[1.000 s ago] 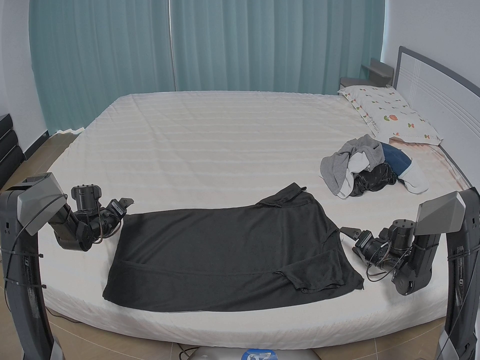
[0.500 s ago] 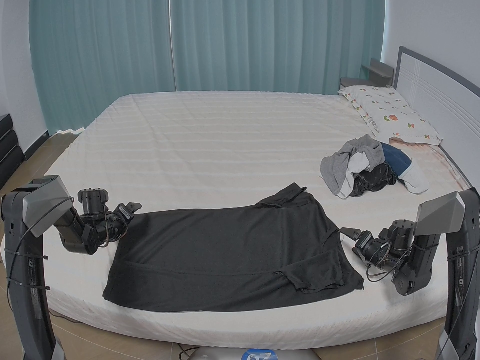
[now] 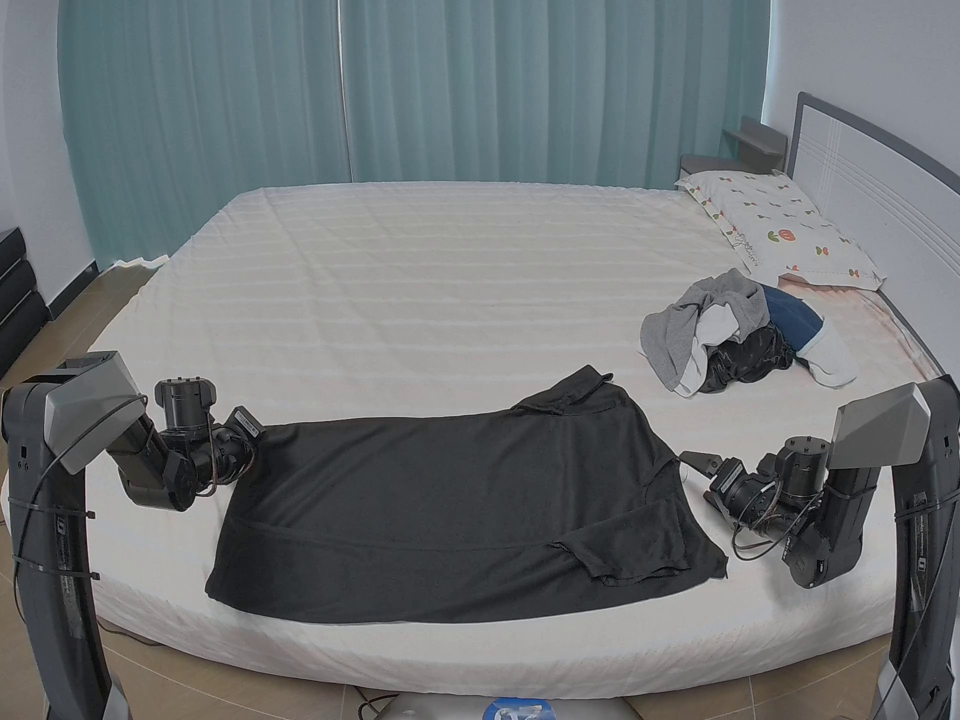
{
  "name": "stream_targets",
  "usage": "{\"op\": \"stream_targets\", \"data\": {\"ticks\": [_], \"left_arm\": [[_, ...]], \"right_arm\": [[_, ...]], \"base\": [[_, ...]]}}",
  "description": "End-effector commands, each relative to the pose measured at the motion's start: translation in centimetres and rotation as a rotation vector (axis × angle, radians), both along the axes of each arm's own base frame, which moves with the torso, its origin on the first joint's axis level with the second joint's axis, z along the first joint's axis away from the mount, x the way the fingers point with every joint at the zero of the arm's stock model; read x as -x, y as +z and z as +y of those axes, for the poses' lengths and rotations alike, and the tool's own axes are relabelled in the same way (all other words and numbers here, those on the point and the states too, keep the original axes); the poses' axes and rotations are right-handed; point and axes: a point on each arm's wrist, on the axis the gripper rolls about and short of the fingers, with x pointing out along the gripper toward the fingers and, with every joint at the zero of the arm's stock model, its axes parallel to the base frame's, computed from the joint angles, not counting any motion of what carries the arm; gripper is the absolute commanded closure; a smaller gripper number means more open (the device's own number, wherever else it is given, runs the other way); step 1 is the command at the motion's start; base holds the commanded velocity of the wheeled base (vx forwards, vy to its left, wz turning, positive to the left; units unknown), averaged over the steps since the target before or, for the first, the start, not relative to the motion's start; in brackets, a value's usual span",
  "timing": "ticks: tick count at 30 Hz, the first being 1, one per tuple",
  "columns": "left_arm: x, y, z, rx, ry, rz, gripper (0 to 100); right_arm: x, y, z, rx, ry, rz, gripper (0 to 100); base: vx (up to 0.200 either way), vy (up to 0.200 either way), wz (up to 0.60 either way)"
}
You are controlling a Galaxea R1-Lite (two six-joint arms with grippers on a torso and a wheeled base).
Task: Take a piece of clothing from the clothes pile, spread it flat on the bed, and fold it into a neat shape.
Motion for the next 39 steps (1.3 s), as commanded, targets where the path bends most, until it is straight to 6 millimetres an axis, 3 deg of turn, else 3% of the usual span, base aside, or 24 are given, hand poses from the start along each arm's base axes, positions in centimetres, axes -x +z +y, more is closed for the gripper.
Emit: {"op": "stream_targets", "data": {"ticks": [1,4,5,9,10,13,16,27,33,39], "left_arm": [[0.8,1.5,0.5,0.028,0.022,-0.021,100],[0.9,1.6,0.6,0.038,0.023,-0.021,100],[1.2,2.0,0.5,0.066,0.035,-0.025,100],[1.2,2.0,0.5,0.069,0.036,-0.024,100],[1.3,1.9,0.5,0.069,0.036,-0.02,100],[1.6,1.6,0.5,0.082,0.042,-0.004,100],[1.8,1.5,0.4,0.087,0.043,0.004,100],[2.2,1.2,0.3,0.088,0.042,0.021,100],[2.1,1.2,0.3,0.086,0.042,0.003,100],[2.2,1.2,0.3,0.086,0.042,0.003,100]], "right_arm": [[-0.9,1.7,1.2,0.012,0.037,-0.036,0],[-1.1,2.0,1.3,0.02,0.04,-0.037,0],[-2.4,4.1,1.3,0.087,0.058,-0.054,0],[-4.6,5.5,1.5,0.161,0.057,-0.056,0],[-6.4,6.3,1.9,0.195,0.016,-0.062,0],[-8.6,7.0,3.3,0.213,0.008,-0.061,0],[-10.4,7.0,4.6,0.235,0.035,-0.048,0],[-13.5,4.9,8.1,0.35,0.137,-0.041,0],[-15.6,4.3,8.6,0.378,0.081,-0.039,0],[-16.0,3.6,8.6,0.384,0.076,-0.02,0]], "base": [[0.0,0.0,0.0],[0.0,0.0,0.0],[0.0,0.0,0.0],[0.0,0.0,0.0],[0.0,0.0,0.0],[0.0,0.0,0.0],[0.0,0.0,0.0],[0.0,0.0,0.0],[0.0,0.0,0.0],[0.0,0.0,0.0]]}}
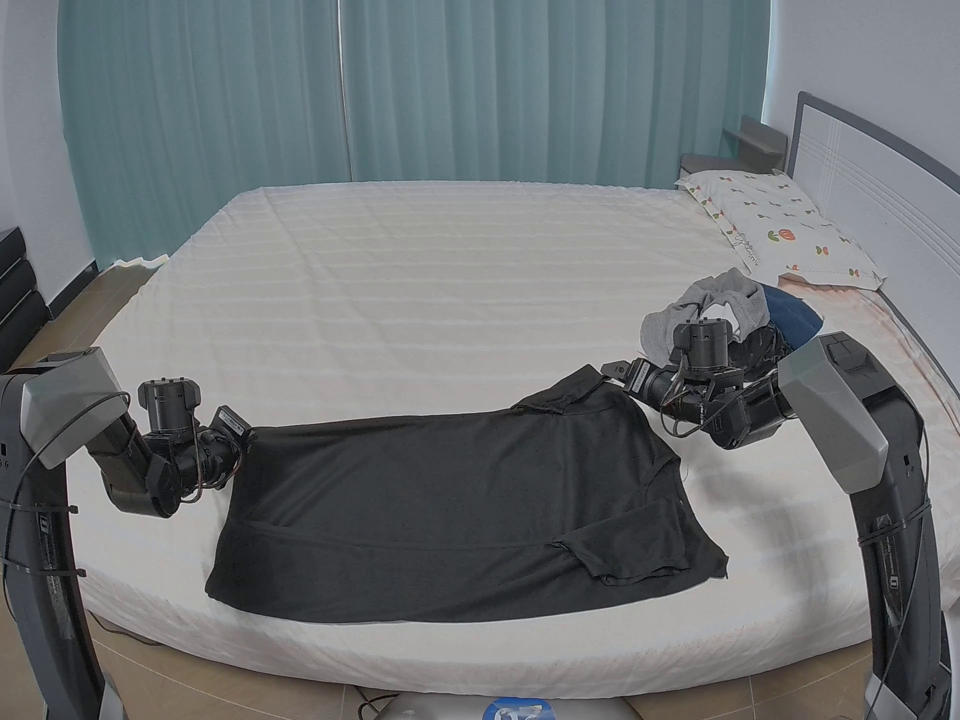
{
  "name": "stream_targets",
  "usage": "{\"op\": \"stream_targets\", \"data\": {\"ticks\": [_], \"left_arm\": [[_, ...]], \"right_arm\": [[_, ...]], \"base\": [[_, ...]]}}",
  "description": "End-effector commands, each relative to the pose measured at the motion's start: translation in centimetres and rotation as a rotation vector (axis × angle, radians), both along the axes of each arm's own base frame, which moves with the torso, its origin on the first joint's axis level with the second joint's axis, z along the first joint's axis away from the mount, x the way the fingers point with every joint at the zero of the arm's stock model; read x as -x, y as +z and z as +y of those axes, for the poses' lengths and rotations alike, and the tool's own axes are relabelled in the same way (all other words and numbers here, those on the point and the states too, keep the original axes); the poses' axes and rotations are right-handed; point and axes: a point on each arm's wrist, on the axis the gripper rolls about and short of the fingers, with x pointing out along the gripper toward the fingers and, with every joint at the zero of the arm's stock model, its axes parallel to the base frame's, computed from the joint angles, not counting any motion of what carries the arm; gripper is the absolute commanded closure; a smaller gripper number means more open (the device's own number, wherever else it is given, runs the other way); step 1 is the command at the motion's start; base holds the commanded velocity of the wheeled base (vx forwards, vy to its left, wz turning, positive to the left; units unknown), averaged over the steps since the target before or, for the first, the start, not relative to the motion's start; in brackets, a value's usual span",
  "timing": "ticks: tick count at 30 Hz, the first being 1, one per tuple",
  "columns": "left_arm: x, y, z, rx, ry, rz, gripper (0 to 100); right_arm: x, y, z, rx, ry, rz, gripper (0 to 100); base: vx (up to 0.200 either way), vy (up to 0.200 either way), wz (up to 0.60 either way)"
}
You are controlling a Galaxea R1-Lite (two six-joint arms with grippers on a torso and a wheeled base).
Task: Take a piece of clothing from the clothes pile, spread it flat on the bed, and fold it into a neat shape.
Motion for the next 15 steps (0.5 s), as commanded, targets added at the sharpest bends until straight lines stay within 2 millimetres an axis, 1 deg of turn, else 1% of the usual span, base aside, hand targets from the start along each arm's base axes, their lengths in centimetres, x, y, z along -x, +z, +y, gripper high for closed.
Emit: {"op": "stream_targets", "data": {"ticks": [1,6,7,15], "left_arm": [[0.05,-0.06,-0.02,0.001,0.0,0.001,100],[0.05,-0.12,-0.02,0.001,0.0,0.003,100],[0.05,-0.12,-0.02,0.001,0.0,0.003,100],[0.05,-0.1,0.04,0.001,0.001,0.001,100]], "right_arm": [[-0.49,-1.8,0.29,0.004,0.002,0.015,0],[-0.9,-2.47,0.46,0.004,0.003,0.01,0],[-0.89,-2.49,0.46,0.004,0.003,0.012,100],[-0.93,-2.42,0.47,0.0,0.001,0.011,100]], "base": [[0.0,0.0,0.0],[0.0,0.0,0.0],[0.0,0.0,0.0],[0.0,0.0,0.0]]}}
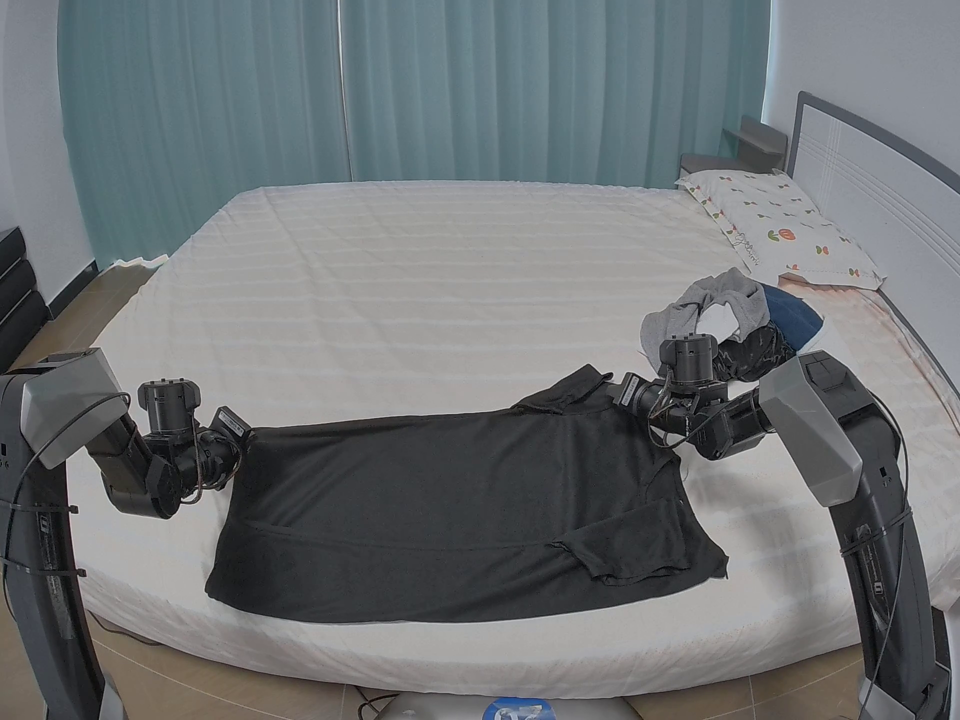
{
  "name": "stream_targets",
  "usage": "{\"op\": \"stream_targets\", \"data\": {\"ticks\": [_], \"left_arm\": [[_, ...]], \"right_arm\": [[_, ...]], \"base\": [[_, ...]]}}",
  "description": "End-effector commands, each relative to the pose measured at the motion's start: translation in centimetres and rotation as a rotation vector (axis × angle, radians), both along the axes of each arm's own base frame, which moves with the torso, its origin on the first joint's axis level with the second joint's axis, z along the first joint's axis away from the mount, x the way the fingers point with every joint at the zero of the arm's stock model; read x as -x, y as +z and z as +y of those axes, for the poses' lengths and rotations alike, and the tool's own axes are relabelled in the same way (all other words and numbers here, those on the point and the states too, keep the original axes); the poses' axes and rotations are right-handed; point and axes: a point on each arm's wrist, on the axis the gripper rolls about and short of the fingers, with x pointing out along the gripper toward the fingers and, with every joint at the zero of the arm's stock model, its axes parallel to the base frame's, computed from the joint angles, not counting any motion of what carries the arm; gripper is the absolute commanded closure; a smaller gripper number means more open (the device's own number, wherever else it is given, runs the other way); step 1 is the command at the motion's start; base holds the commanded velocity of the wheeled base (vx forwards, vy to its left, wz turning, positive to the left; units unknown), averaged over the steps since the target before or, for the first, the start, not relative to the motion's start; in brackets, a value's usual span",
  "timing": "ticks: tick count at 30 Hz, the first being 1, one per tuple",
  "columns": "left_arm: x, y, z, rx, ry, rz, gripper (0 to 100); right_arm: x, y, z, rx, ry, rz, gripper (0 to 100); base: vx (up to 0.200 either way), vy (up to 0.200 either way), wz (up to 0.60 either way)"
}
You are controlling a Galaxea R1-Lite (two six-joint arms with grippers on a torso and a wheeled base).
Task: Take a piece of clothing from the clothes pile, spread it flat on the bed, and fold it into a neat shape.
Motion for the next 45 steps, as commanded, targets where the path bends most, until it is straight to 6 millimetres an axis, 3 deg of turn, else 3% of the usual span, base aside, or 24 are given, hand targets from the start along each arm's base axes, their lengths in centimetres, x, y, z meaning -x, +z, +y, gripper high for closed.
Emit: {"op": "stream_targets", "data": {"ticks": [1,8,11,15,19,33,40,45], "left_arm": [[0.0,0.1,0.0,0.0,0.001,-0.003,100],[0.3,0.4,0.1,-0.003,0.003,-0.011,100],[0.5,1.2,0.1,-0.006,0.006,-0.034,100],[0.6,1.8,0.4,-0.01,0.009,-0.049,100],[0.9,2.7,1.2,-0.009,0.03,-0.075,100],[1.3,2.5,1.1,-0.016,0.017,-0.114,100],[1.6,2.5,1.2,-0.044,0.005,-0.109,100],[2.3,2.0,1.1,-0.115,-0.034,-0.094,100]], "right_arm": [[0.0,0.0,-0.2,-0.004,-0.006,0.001,100],[0.0,0.8,-0.7,-0.014,-0.054,-0.016,100],[0.7,2.7,-1.0,-0.074,-0.071,-0.028,100],[1.4,3.8,-1.2,-0.096,-0.053,-0.047,100],[1.5,3.9,-2.0,-0.103,-0.065,-0.068,100],[2.8,3.1,-2.9,-0.099,-0.052,-0.063,100],[4.8,4.9,-4.4,-0.131,-0.011,-0.038,100],[6.1,5.1,-5.3,-0.141,0.03,-0.002,100]], "base": [[0.0,0.0,0.0],[0.0,0.0,0.0],[0.0,0.0,0.0],[0.0,0.0,0.0],[0.0,0.0,0.0],[0.0,0.0,0.0],[0.0,0.0,0.0],[0.0,0.0,0.0]]}}
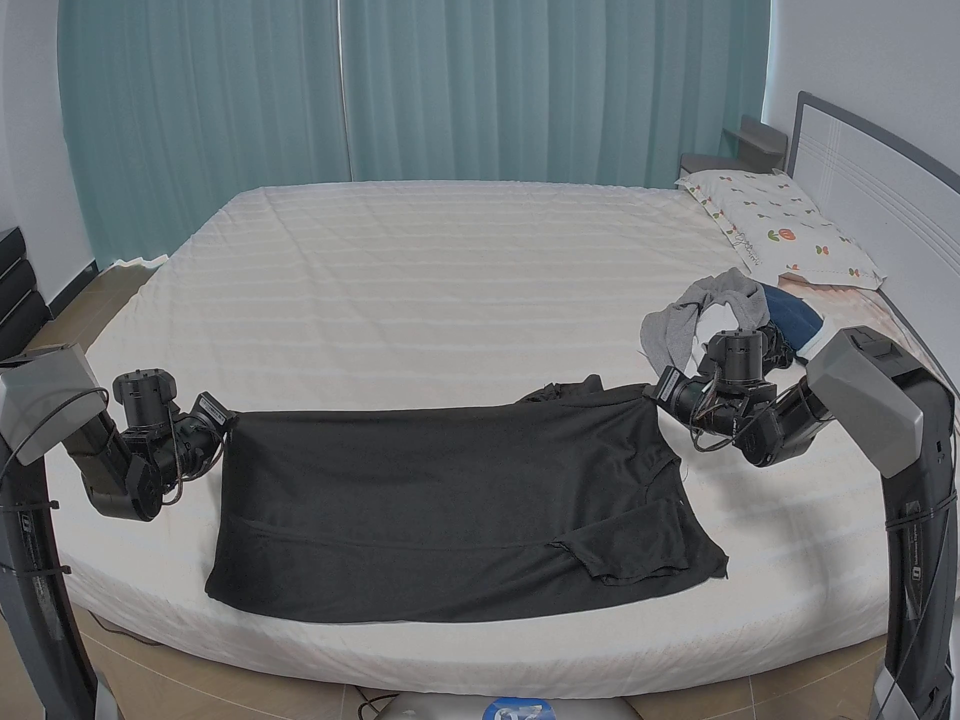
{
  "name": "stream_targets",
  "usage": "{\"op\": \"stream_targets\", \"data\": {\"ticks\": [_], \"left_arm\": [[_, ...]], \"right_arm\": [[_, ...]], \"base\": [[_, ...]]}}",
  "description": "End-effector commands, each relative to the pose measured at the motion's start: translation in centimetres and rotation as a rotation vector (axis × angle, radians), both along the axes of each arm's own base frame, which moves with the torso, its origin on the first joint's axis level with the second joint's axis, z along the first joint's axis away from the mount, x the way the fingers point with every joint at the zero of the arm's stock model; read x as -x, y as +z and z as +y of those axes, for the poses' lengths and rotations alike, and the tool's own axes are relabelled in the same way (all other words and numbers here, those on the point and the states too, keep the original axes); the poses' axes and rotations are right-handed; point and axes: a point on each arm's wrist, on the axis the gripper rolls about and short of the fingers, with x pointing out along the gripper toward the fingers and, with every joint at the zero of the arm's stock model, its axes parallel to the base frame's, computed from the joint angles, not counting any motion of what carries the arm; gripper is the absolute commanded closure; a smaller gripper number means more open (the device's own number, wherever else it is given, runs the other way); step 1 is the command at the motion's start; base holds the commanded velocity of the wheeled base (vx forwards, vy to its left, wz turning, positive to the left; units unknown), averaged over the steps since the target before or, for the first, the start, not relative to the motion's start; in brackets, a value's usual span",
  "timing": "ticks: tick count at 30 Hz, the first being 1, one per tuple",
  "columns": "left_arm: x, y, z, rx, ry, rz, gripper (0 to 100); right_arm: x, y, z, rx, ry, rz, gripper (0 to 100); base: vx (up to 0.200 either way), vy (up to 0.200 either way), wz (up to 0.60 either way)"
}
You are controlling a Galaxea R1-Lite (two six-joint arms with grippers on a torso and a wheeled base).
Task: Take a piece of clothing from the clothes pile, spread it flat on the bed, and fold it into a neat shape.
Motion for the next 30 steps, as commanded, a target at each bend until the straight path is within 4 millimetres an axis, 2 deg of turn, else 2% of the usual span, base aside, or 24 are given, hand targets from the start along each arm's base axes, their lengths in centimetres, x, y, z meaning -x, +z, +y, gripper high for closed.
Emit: {"op": "stream_targets", "data": {"ticks": [1,5,7,10,11,17,23,27,30], "left_arm": [[0.8,-0.5,-0.1,-0.031,-0.02,0.013,100],[1.3,-0.6,-0.1,-0.04,-0.047,0.001,100],[1.9,-0.6,0.0,-0.062,-0.064,-0.001,100],[2.4,-0.5,0.4,-0.086,-0.073,0.002,100],[3.1,-0.4,0.6,-0.11,-0.083,0.01,100],[5.9,-0.7,0.5,-0.165,-0.116,0.034,100],[8.9,-2.1,-0.2,-0.194,-0.131,0.034,100],[9.0,-2.5,-0.2,-0.182,-0.122,0.025,100],[7.3,-1.7,0.1,-0.18,-0.092,-0.045,100]], "right_arm": [[1.3,1.7,-1.3,-0.007,0.002,0.0,100],[2.2,1.6,-1.8,0.002,0.034,0.023,100],[3.5,1.0,-2.3,0.016,0.081,0.058,100],[4.3,0.4,-2.5,0.028,0.099,0.086,100],[5.2,-0.4,-2.6,0.05,0.11,0.115,100],[7.9,-1.2,-2.8,0.097,0.168,0.166,100],[10.3,-2.2,-2.6,0.111,0.187,0.136,100],[10.3,-2.2,-2.4,0.106,0.177,0.065,100],[9.3,-1.5,-2.3,0.054,0.139,-0.01,100]], "base": [[0.0,0.0,0.0],[0.0,0.0,0.0],[0.0,0.0,0.0],[0.0,0.0,0.0],[0.0,0.0,0.0],[0.0,0.0,0.0],[0.0,0.0,0.0],[0.0,0.0,0.0],[0.0,0.0,0.0]]}}
